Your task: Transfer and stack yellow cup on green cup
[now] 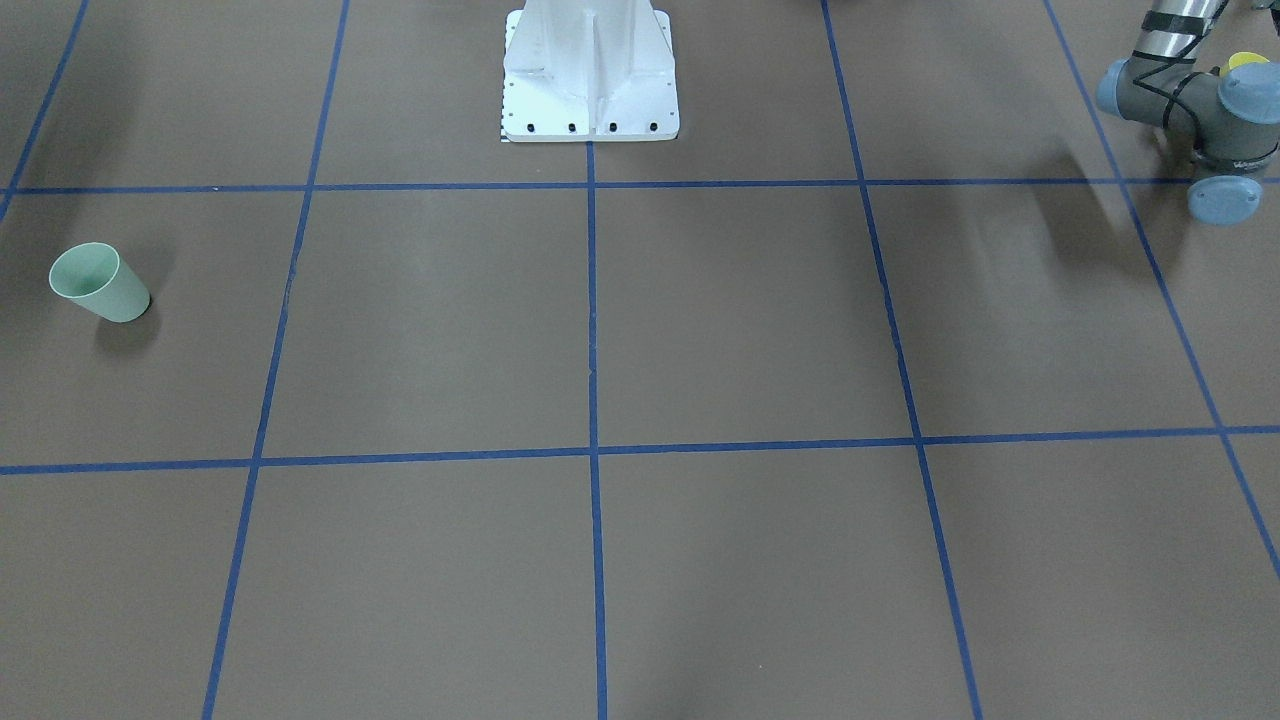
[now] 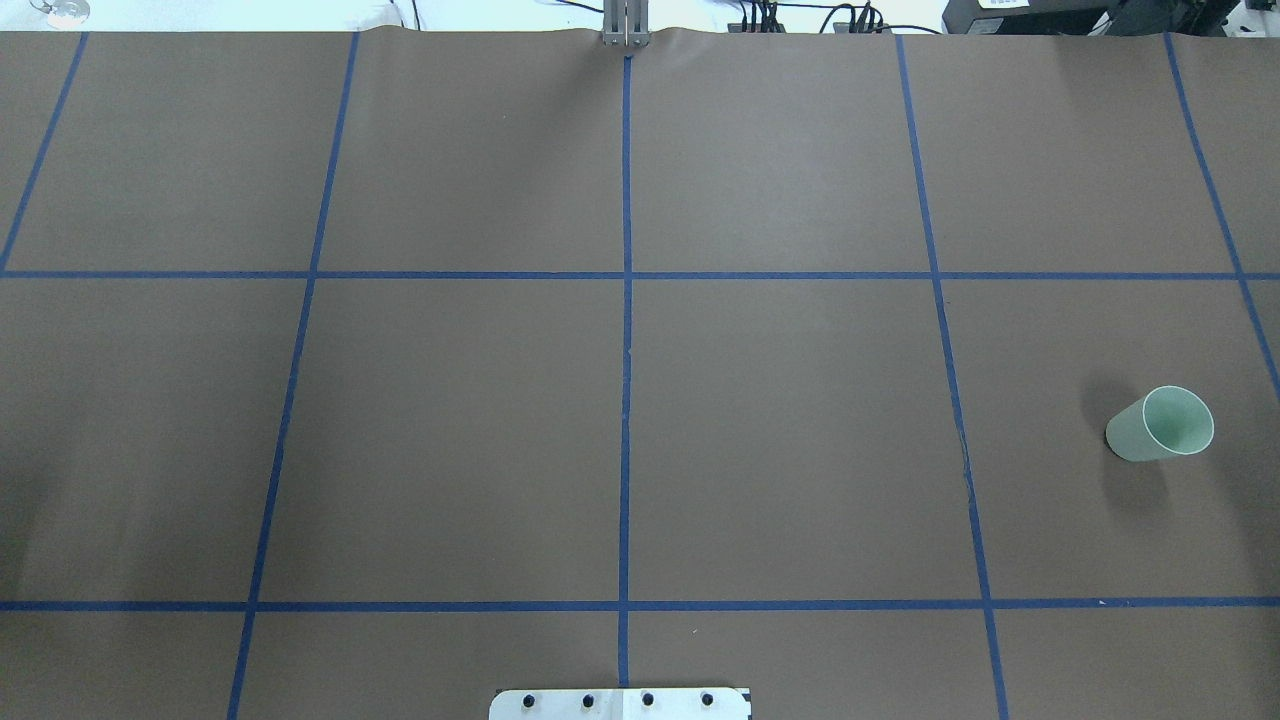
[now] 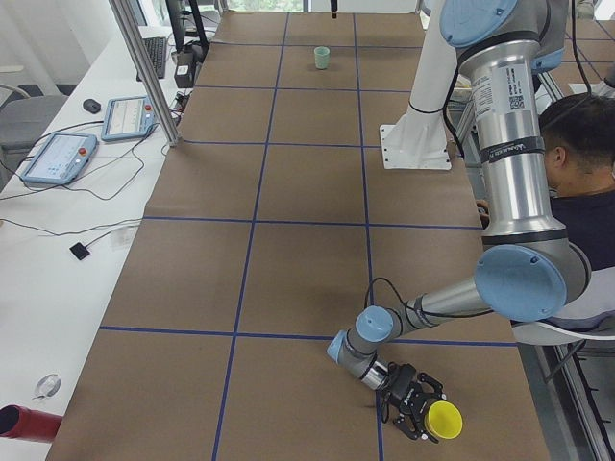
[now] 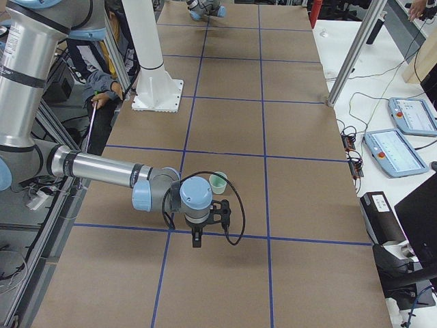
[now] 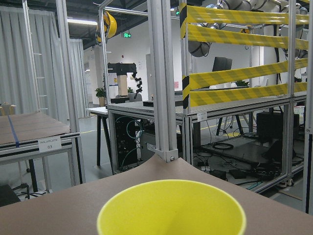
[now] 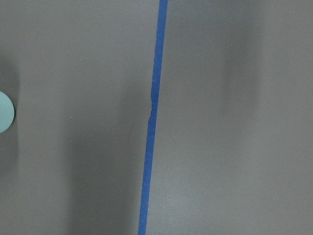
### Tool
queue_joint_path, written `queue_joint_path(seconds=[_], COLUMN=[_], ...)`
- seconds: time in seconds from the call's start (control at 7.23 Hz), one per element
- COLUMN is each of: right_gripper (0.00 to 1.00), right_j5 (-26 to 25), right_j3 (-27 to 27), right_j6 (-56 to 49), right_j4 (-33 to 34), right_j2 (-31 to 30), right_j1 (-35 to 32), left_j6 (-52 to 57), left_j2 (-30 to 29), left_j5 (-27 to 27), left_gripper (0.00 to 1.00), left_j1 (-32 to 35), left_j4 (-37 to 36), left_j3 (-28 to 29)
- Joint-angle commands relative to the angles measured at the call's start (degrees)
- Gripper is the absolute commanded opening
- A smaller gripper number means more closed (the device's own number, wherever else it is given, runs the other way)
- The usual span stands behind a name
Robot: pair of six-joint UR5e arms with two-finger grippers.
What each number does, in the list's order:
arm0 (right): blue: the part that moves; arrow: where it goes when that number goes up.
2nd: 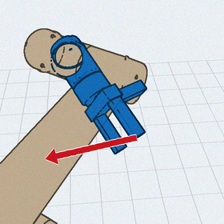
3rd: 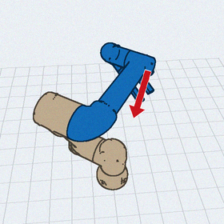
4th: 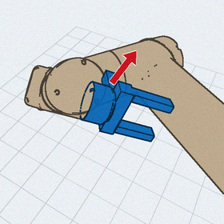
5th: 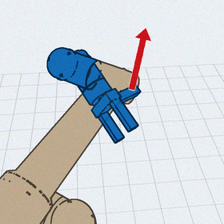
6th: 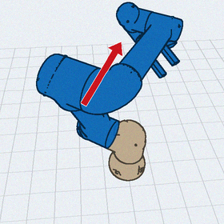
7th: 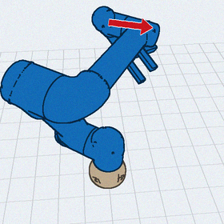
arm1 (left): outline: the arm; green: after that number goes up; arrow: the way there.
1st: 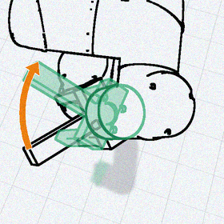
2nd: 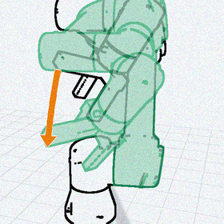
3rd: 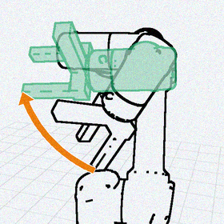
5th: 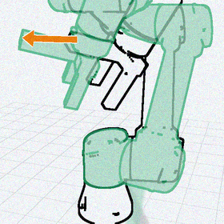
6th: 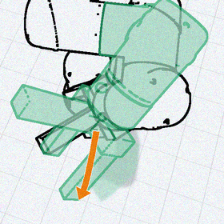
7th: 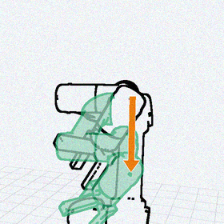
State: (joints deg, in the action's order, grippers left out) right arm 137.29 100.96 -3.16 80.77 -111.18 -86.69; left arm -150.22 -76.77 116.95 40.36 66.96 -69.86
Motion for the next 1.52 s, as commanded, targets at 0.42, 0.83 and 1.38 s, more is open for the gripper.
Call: queue_joint_path(seconds=[0.42,0.83,1.38], right_gripper=[1.0,1.0,1.0], right_j5=[0.0,0.0,-0.09], right_j3=[-0.06,-0.06,-0.06], right_j6=[0.0,0.0,0.09], right_j4=[0.0,-0.09,-0.09], right_j2=[0.53,1.14,2.28], right_j1=[0.12,0.47,0.47], left_j6=[5.28,11.24,22.19], left_j2=[2.92,13.03,14.81], left_j5=[-5.04,-11.64,-41.9], left_gripper=[0.0,0.0,0.0], left_j1=[-0.02,0.16,10.14], left_j4=[0.02,0.01,8.76], left_j3=[-3.67,-11.87,-13.73])
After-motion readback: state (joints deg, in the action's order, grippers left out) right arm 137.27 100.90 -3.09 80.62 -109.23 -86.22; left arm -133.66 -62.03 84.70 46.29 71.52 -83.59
